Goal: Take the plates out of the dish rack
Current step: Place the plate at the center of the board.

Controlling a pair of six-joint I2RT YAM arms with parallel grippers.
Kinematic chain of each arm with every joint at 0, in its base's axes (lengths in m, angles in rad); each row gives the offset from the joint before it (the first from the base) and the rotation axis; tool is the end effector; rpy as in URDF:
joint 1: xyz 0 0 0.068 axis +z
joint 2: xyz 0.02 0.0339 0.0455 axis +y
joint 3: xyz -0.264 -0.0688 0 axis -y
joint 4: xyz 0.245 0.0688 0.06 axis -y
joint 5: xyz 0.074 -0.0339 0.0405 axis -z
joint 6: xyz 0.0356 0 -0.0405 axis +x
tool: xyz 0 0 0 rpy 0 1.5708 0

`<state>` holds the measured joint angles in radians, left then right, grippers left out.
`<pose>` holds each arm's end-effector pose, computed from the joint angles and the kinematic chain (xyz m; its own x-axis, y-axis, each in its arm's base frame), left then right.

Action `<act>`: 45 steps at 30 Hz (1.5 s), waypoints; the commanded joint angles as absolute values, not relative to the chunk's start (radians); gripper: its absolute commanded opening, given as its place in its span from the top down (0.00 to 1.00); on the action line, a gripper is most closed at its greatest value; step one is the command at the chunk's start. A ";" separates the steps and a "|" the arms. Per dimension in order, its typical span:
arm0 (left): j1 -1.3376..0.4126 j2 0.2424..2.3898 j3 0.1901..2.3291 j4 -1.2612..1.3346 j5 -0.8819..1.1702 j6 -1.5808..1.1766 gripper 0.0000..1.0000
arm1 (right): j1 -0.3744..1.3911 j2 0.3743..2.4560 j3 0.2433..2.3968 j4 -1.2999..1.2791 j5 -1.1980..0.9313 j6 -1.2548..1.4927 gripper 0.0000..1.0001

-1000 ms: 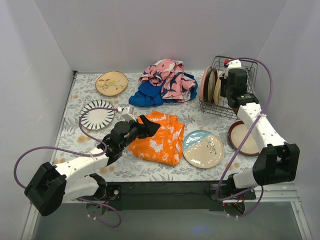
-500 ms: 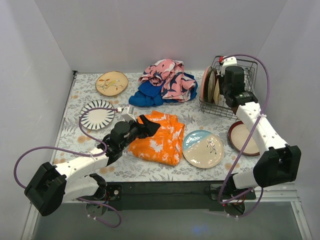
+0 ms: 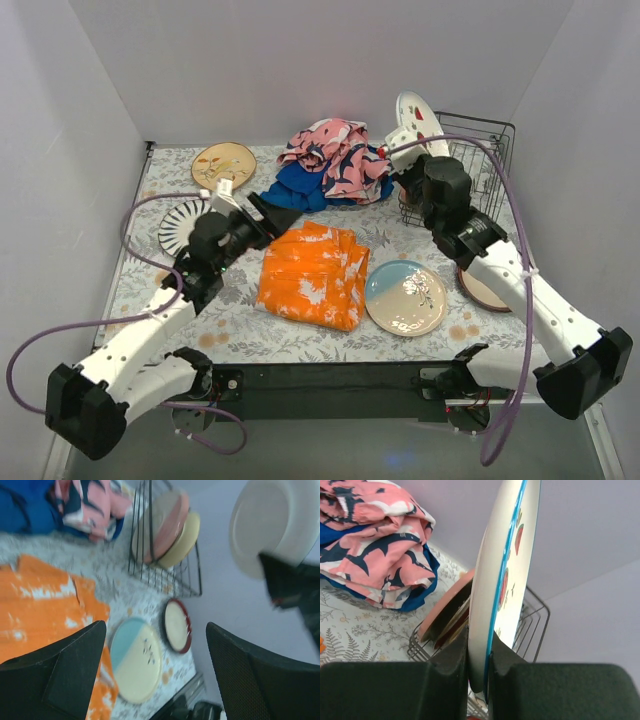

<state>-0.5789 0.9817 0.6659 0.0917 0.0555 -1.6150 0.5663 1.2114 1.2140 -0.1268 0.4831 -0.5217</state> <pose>0.1928 -0.1284 0.2896 -0.5827 -0.8108 0.0554 -0.2120 0.0858 -0.9735 0.2424 0.1345 0.4082 -0.0477 -0.5533 -0.8316 -0.1268 0.8292 -0.5444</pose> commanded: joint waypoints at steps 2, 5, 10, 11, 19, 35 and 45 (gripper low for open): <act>-0.274 0.933 0.848 -0.093 0.397 -1.677 0.20 | 0.735 1.143 1.146 0.156 0.559 -0.882 0.99; -0.209 1.007 0.966 -0.173 0.486 -1.635 0.20 | 0.836 1.129 1.079 0.233 0.586 -0.984 0.99; -0.098 1.087 1.026 -0.167 0.751 -1.632 0.21 | 1.074 1.097 0.891 0.420 0.675 -1.267 0.99; -0.085 1.097 1.037 -0.169 0.768 -1.620 0.21 | 1.100 1.100 0.858 0.432 0.707 -1.319 0.99; -0.084 1.112 1.036 -0.178 0.841 -1.517 0.21 | 1.269 1.181 0.805 0.575 0.804 -1.445 0.99; -0.084 1.146 0.919 -0.210 0.792 -1.434 0.45 | 1.315 1.344 0.828 0.689 0.802 -1.439 0.99; -0.095 1.238 0.884 -0.166 0.798 -1.433 0.68 | 1.315 1.443 0.873 0.719 0.769 -1.411 0.99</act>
<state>-0.0883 1.2377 0.8974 -0.1871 0.7956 -1.4460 1.3102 1.4384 0.7784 0.5243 0.7616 -1.4105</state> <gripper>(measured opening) 0.425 0.180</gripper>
